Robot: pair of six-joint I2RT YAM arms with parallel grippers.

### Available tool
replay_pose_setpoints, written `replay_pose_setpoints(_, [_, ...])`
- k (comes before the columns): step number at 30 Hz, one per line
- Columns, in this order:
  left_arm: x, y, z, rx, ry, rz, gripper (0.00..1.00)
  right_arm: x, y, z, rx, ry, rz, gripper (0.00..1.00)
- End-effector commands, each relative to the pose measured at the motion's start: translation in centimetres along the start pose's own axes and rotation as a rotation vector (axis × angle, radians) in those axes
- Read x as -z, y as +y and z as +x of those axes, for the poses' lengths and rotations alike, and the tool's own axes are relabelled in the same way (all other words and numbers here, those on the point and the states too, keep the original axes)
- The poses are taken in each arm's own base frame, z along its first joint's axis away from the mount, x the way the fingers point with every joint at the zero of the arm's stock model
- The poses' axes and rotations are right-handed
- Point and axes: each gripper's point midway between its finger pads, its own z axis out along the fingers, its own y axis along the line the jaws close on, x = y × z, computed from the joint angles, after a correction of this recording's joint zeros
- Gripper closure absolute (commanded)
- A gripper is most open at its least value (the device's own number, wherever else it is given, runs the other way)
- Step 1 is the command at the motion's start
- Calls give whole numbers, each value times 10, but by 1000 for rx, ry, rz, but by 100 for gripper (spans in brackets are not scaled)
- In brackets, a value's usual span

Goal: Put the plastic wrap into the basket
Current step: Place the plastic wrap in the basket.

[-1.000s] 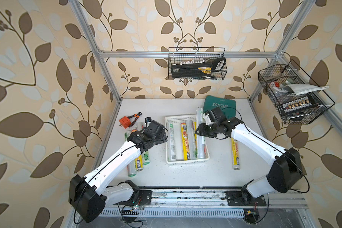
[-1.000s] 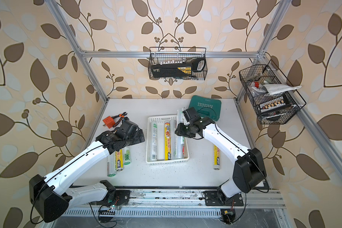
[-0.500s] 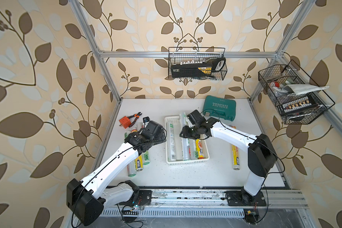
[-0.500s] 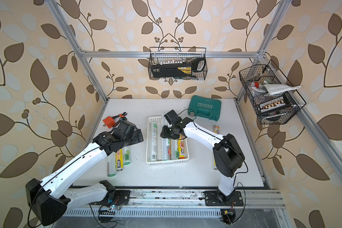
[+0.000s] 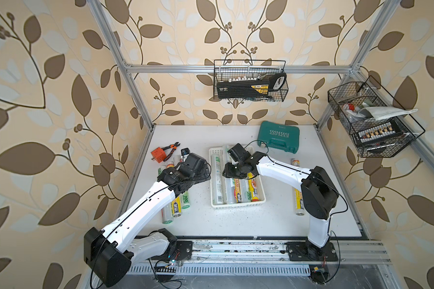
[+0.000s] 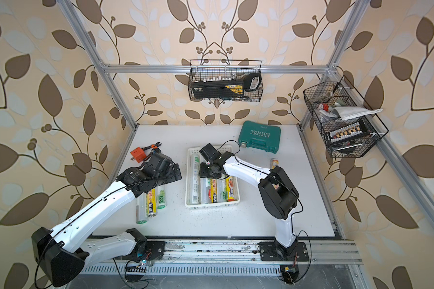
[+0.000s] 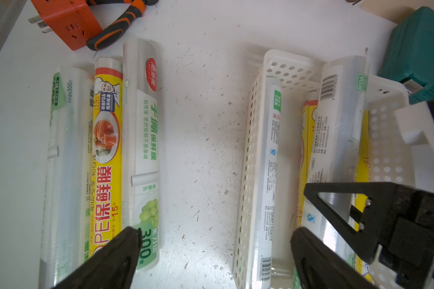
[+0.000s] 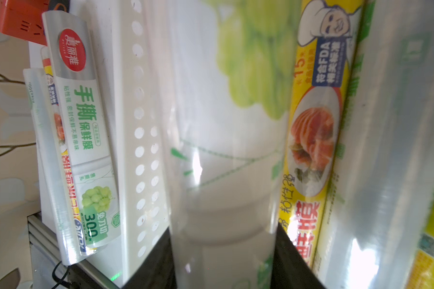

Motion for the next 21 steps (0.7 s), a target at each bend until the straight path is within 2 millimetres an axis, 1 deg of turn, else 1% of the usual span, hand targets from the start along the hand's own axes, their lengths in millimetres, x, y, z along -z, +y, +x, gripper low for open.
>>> replay_pose_setpoints(1, [3,3,-1,17,-6,5,1,0,9,-3,8,-23,15,58])
replay_pose_setpoints(4, [2,3,0,20,-4,7,1,-5,10,1,18,-24,32,56])
replay_pose_setpoints(10, [1,3,3,23,2,10,1,-15,4,9,26,-7,77,56])
replay_pose_setpoints(13, [0,4,3,27,4,9,1,-17,2,11,37,-21,110,56])
replay_pose_setpoints(21, [0,5,4,30,3,8,1,-23,5,12,43,-26,117,53])
